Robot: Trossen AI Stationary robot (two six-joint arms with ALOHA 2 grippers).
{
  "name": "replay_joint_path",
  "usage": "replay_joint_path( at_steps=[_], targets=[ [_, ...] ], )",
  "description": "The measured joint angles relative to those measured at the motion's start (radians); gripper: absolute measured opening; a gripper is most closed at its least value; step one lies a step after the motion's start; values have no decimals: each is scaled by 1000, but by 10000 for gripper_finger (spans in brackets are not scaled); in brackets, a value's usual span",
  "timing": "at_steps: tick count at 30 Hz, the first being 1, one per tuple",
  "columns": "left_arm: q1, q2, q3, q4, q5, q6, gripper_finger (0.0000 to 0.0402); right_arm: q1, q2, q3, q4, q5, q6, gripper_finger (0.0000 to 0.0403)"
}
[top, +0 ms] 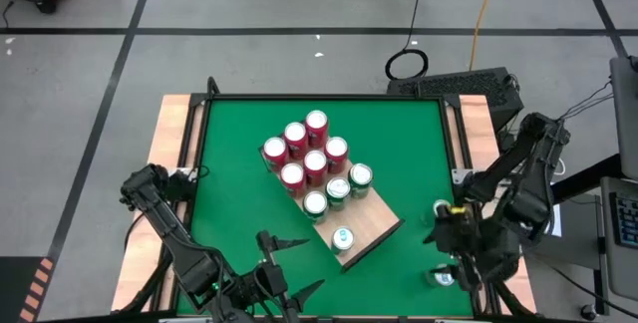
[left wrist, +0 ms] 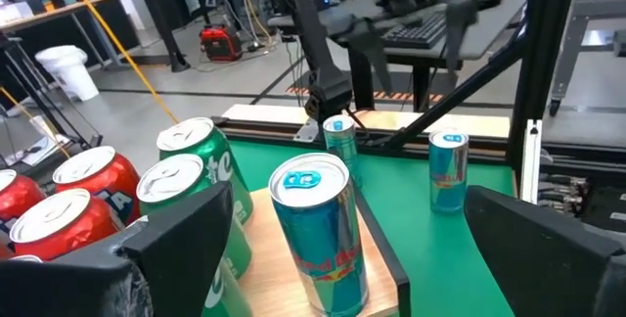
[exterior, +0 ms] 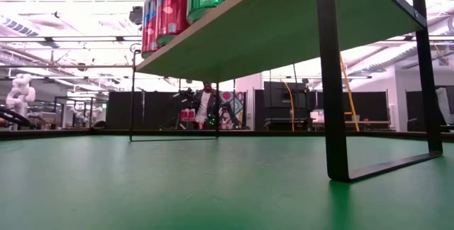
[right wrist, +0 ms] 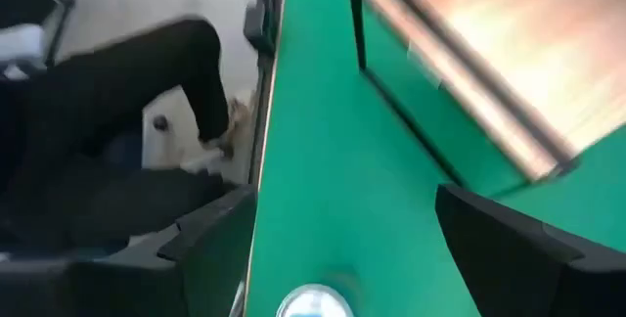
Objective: Place canned beverage on shelf
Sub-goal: Put the blue soda can on the shelf aligned with the other blue soda can
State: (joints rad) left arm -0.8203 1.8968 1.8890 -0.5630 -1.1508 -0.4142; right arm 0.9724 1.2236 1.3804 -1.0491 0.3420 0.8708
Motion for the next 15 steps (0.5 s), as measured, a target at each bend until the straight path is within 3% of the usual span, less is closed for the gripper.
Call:
replay_joint_path(
  at_steps=[8, 15],
  targets=[
    [0, 8, 0, 3, 4, -53, 400, 99, 111, 0, -116, -70, 202, 309],
    [0, 11, 0, 9, 3, -105, 400, 152, 200, 0, -127, -138, 230, 309]
  ],
)
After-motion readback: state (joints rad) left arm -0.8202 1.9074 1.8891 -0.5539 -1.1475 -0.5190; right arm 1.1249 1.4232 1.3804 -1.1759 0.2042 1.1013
